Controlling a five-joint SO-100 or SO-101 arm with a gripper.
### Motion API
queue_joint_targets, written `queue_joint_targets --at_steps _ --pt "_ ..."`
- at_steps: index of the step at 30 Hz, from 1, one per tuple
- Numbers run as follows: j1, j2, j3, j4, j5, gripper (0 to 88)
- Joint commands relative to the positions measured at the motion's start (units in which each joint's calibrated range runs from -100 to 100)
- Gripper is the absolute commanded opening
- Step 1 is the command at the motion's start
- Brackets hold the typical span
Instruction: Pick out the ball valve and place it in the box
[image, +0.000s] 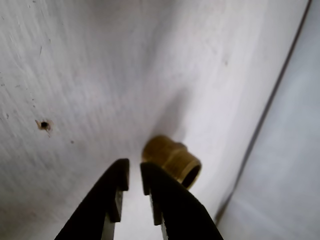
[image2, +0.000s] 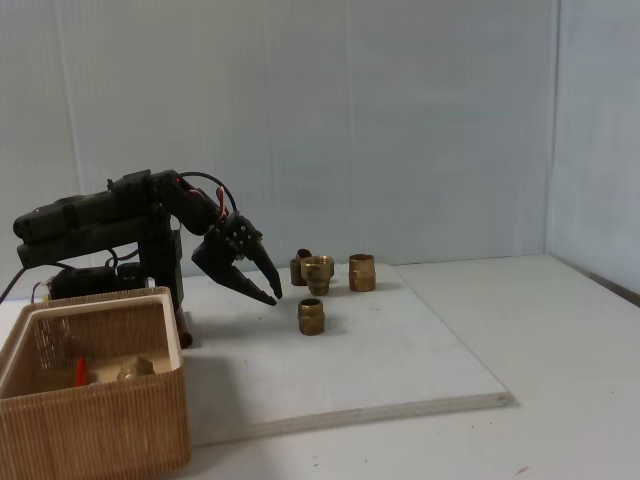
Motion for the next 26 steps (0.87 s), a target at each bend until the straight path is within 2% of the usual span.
queue_joint_targets --at_steps 1,26 --pt "-0.04 -0.17 0.55 -0.22 0.24 1.0" --pt "-0.33 -0.17 0.55 -0.22 0.24 1.0"
